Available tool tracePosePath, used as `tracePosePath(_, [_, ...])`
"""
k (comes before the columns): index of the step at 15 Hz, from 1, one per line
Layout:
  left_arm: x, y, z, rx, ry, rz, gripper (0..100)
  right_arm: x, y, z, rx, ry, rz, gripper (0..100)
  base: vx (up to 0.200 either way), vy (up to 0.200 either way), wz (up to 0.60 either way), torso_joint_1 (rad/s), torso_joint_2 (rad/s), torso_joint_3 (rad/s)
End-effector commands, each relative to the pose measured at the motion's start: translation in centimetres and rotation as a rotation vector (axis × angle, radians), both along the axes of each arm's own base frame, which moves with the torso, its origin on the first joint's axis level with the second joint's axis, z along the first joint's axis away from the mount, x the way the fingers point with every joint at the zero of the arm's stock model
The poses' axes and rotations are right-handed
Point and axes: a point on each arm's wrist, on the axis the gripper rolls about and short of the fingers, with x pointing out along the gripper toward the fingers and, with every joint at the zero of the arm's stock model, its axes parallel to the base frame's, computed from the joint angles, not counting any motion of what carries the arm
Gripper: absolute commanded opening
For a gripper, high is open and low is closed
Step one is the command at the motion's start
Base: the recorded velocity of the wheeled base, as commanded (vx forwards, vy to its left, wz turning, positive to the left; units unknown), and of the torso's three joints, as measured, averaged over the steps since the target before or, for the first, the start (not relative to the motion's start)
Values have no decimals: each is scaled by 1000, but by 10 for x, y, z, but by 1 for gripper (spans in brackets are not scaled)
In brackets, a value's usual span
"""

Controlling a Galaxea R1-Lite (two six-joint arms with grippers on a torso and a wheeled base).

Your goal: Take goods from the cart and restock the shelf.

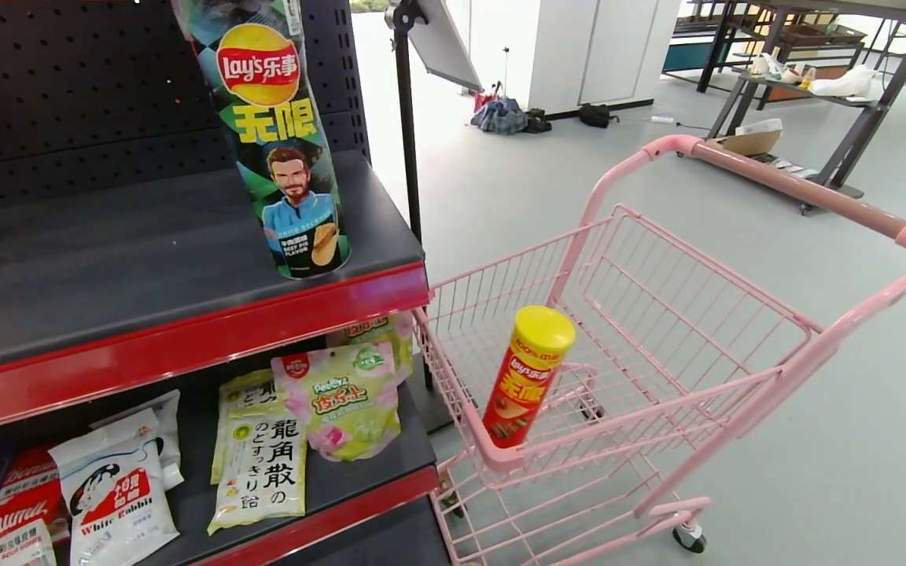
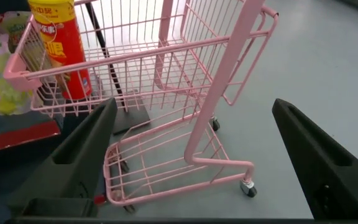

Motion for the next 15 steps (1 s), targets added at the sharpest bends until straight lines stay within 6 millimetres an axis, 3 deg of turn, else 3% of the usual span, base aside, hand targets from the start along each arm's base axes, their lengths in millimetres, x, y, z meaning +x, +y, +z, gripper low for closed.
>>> tracePosePath(1, [0,0,0,0,1,0,100,0,0,0,-11,-4,6,100,0,0,0,-22,76,41])
tracePosePath(2, [0,0,0,0,1,0,100,-3,0,27,0,-59,39,100,0,0,0,0,0,0])
tracePosePath(3, [0,0,0,2,1,0,100,16,1,103,101,-14,79,100,0,0,0,0,0,0])
tracePosePath(4, [0,0,0,2,1,0,100,29,2,134,162,-4,129,100,0,0,0,0,0,0])
tracePosePath(5, [0,0,0,3,1,0,100,47,7,143,122,61,284,100,0,0,0,0,0,0])
tracePosePath(7, [0,0,0,0,1,0,100,104,18,145,70,146,383,100,0,0,0,0,0,0])
tracePosePath(8, [0,0,0,0,1,0,100,133,29,139,71,151,442,100,0,0,0,0,0,0])
tracePosePath(9, [0,0,0,2,1,0,100,150,38,122,72,202,490,100,0,0,0,0,0,0])
tracePosePath(11, [0,0,0,2,1,0,100,177,58,87,69,331,600,100,0,0,0,0,0,0])
tracePosePath(15, [0,0,0,2,1,0,100,210,84,55,62,395,741,100,0,0,0,0,0,0])
